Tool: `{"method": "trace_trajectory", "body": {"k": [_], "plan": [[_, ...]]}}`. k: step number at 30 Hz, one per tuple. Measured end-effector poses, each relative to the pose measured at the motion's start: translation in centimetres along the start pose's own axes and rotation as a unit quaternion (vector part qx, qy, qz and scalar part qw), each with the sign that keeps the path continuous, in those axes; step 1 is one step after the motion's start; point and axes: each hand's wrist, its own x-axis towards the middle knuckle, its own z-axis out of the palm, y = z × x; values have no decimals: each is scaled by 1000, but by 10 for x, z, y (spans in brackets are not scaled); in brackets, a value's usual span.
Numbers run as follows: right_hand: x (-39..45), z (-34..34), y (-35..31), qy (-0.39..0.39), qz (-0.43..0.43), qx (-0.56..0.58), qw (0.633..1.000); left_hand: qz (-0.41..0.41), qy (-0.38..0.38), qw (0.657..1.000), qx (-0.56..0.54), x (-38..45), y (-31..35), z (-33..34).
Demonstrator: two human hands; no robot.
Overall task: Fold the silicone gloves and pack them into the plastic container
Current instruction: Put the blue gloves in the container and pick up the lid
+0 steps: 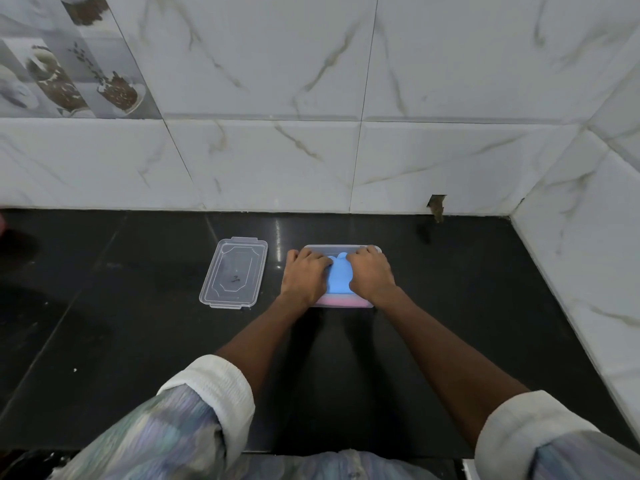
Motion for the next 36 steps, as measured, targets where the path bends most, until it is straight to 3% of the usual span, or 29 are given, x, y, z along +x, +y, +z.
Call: {"method": "trace_trajectory", "body": {"k": [5,10,14,17,20,27,29,32,34,36], "plan": [[-9,0,-18,112,17,54,992,-78,114,981,-138,-26,-5,3],[-8,-7,-62,99,-32,135,985,-139,181,949,-217,-58,-26,4],[-8,-7,-108,103,-72,224,966,-259,111,947,-155,-72,-61,0],[-6,-3,-143,58,-91,269,957,-316,10,944,-98,-83,-87,3],[-3,5,-169,-19,-72,295,953,-300,-71,951,-39,-95,-103,10],[-7,33,-180,-140,17,333,932,-167,-87,979,77,-113,-117,24],[-6,39,-178,-134,31,349,927,-173,-45,981,80,-115,-113,22],[-3,36,-179,-94,58,416,903,-241,104,965,20,-107,-107,3],[1,28,-181,-38,79,464,882,-273,242,929,-65,-95,-105,-17],[3,19,-184,25,105,501,858,-277,328,887,-173,-81,-102,-41]]}}
